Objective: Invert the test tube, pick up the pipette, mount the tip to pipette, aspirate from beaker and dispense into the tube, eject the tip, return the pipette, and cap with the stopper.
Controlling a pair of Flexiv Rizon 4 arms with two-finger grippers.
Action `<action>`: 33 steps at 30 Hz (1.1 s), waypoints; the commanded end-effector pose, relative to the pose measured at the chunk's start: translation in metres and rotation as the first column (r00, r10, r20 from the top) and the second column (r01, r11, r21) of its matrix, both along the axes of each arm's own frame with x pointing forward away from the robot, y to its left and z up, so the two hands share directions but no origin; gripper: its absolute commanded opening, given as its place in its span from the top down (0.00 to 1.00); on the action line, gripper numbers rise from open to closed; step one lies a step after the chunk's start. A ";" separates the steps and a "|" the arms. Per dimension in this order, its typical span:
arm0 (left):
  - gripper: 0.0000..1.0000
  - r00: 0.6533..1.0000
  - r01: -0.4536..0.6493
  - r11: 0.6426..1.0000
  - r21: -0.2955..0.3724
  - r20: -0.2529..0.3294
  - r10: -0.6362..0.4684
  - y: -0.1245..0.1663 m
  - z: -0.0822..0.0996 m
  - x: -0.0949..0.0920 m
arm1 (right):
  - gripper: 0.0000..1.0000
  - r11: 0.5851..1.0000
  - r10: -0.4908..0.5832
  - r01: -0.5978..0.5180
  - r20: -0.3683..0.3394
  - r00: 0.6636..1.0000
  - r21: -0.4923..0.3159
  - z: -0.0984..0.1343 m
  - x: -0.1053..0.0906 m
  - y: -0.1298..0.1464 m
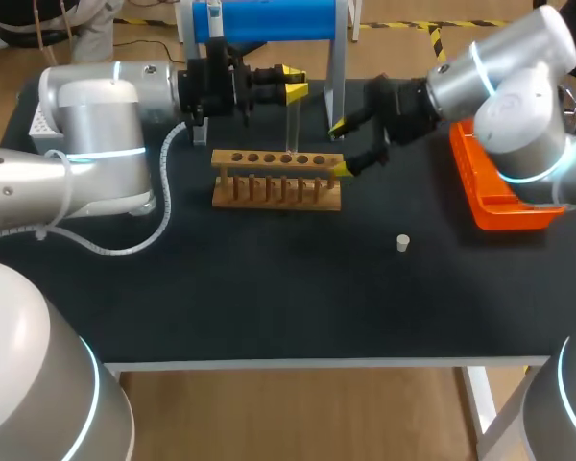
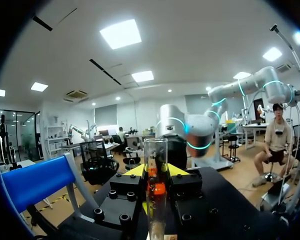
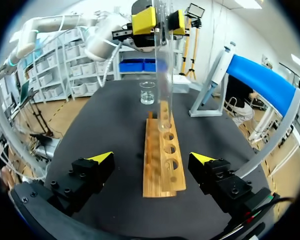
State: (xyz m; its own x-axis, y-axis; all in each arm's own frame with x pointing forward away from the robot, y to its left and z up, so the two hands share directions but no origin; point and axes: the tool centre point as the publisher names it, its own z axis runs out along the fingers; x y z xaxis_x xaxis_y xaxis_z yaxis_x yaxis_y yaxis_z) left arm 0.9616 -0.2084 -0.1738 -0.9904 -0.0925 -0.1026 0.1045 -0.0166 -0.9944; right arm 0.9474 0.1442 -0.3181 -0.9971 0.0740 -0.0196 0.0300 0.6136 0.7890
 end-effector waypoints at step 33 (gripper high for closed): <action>1.00 1.000 0.005 1.000 0.001 -0.001 -0.005 0.000 0.000 0.002 | 0.00 0.981 -0.191 0.191 0.015 0.981 0.018 -0.026 -0.018 0.010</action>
